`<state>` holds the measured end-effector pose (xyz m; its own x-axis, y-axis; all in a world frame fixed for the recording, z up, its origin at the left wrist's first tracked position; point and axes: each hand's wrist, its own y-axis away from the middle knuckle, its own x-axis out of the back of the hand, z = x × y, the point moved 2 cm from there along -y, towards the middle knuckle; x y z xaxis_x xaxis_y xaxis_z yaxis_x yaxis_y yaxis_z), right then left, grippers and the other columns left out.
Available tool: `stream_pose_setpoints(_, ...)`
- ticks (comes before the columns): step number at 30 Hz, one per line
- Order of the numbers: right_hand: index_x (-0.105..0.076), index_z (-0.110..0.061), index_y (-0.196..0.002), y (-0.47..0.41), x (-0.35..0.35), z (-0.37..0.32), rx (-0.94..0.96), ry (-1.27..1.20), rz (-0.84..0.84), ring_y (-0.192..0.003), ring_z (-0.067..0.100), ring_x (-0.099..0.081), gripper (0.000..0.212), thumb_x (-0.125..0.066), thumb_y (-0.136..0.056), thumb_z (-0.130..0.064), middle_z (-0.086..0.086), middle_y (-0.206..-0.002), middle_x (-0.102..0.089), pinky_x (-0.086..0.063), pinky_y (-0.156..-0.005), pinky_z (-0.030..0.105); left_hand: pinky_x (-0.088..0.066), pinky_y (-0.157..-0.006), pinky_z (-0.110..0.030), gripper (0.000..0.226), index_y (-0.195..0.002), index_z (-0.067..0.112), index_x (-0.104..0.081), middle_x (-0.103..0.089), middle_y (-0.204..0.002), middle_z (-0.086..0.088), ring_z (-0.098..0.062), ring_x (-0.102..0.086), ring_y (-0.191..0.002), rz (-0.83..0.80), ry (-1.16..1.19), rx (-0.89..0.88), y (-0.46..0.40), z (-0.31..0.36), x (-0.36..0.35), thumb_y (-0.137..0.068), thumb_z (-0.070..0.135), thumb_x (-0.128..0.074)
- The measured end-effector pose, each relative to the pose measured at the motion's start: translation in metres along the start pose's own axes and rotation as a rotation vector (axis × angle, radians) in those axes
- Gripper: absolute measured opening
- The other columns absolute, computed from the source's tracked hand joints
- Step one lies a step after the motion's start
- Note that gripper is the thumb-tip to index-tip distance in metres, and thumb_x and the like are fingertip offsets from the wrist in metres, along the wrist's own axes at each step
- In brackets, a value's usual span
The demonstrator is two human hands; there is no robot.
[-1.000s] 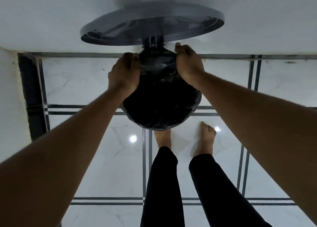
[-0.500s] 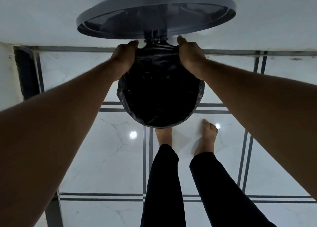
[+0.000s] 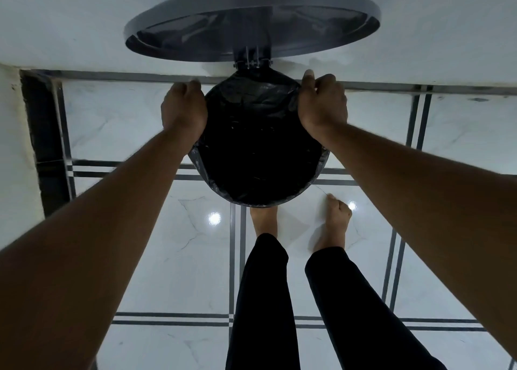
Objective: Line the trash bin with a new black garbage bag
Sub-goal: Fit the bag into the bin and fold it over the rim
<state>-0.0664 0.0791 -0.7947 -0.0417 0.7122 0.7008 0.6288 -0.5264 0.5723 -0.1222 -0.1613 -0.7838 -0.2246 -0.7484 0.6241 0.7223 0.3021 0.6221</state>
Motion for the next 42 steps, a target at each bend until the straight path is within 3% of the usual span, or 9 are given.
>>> stream_pose_setpoints(4,-0.065,-0.017,-0.141,0.009,-0.004,0.006,0.023,-0.058,-0.171,-0.133,0.033,-0.061,0.066,-0.025,-0.113,-0.062,0.01,-0.142,-0.069,-0.045,-0.105,0.042,-0.046,-0.115,-0.043,0.061,-0.145,0.012,-0.062,-0.065,-0.145,-0.01,-0.032,-0.061,-0.132,-0.223,-0.006,0.054,0.009,0.0,0.0,-0.11,0.054,-0.034)
stream_pose_setpoints(10,-0.061,-0.017,-0.137,0.012,0.006,0.015,-0.03,-0.137,0.09,-0.136,0.03,-0.056,0.05,-0.043,-0.112,-0.057,0.009,-0.146,-0.059,-0.043,-0.107,0.041,-0.045,-0.111,-0.041,0.059,-0.143,0.01,-0.06,-0.066,-0.14,-0.008,-0.028,-0.061,-0.128,0.006,0.101,0.183,0.014,-0.008,0.009,-0.107,0.052,-0.041)
stream_pose_setpoints(16,-0.058,-0.013,-0.145,0.012,0.003,0.027,-0.099,-0.105,-0.038,-0.131,0.032,-0.058,0.061,-0.037,-0.113,-0.06,0.012,-0.147,-0.06,-0.044,-0.105,0.042,-0.048,-0.11,-0.042,0.072,-0.141,0.019,-0.066,-0.071,-0.132,-0.002,-0.023,-0.067,-0.118,-0.229,0.196,0.274,0.022,-0.008,0.009,-0.098,0.07,-0.042)
stream_pose_setpoints(19,-0.056,-0.014,-0.143,0.019,0.005,0.028,-0.126,-0.118,0.137,-0.137,0.035,-0.053,0.056,-0.043,-0.111,-0.058,0.012,-0.148,-0.053,-0.044,-0.11,0.047,-0.053,-0.093,-0.038,0.069,-0.129,0.018,-0.074,-0.077,-0.123,-0.002,-0.021,-0.073,-0.107,-0.251,0.252,0.291,0.015,-0.019,0.013,-0.096,0.07,-0.042)
stream_pose_setpoints(22,-0.048,-0.018,-0.156,0.022,0.0,0.031,-0.121,-0.209,-0.079,-0.141,0.034,-0.056,0.062,-0.037,-0.112,-0.061,0.011,-0.154,-0.058,-0.043,-0.112,0.043,-0.048,-0.074,-0.03,0.052,-0.116,0.011,-0.071,-0.074,-0.111,0.003,-0.015,-0.07,-0.093,-0.129,0.255,0.29,0.019,-0.013,0.017,-0.105,0.055,-0.044)
stream_pose_setpoints(27,-0.045,-0.016,-0.162,0.032,-0.003,0.043,-0.13,-0.142,0.008,-0.15,0.035,-0.046,0.071,-0.032,-0.111,-0.064,0.012,-0.161,-0.053,-0.037,-0.121,0.05,-0.038,-0.12,-0.043,0.069,-0.154,0.015,-0.052,-0.055,-0.156,-0.005,-0.028,-0.053,-0.142,0.024,0.214,0.307,0.031,-0.009,0.013,-0.106,0.061,-0.032)
stream_pose_setpoints(32,-0.048,-0.015,-0.157,0.046,-0.004,0.043,-0.14,-0.255,0.126,-0.148,0.032,-0.047,0.066,-0.04,-0.111,-0.061,0.011,-0.161,-0.051,-0.037,-0.119,0.048,-0.035,-0.118,-0.044,0.071,-0.163,0.023,-0.041,-0.049,-0.163,-0.004,-0.028,-0.047,-0.148,-0.198,0.249,0.398,0.047,-0.009,0.003,-0.11,0.065,-0.018)
stream_pose_setpoints(37,-0.051,-0.024,-0.158,0.049,-0.011,0.05,-0.172,-0.297,-0.104,-0.145,0.033,-0.05,0.064,-0.03,-0.112,-0.063,0.008,-0.156,-0.056,-0.037,-0.121,0.05,-0.043,-0.097,-0.037,0.07,-0.157,0.021,-0.048,-0.062,-0.143,0.001,-0.024,-0.06,-0.122,-0.079,0.329,0.393,0.046,-0.026,0.011,-0.107,0.065,-0.028)
stream_pose_setpoints(42,-0.031,-0.026,-0.168,0.049,-0.006,0.048,-0.262,-0.313,0.05,-0.151,0.037,-0.042,0.067,-0.036,-0.112,-0.062,0.015,-0.169,-0.035,-0.037,-0.119,0.052,-0.031,-0.122,-0.05,0.084,-0.165,0.026,-0.035,-0.044,-0.165,-0.002,-0.029,-0.045,-0.148,-0.015,0.343,0.459,0.066,-0.035,0.004,-0.1,0.077,-0.019)
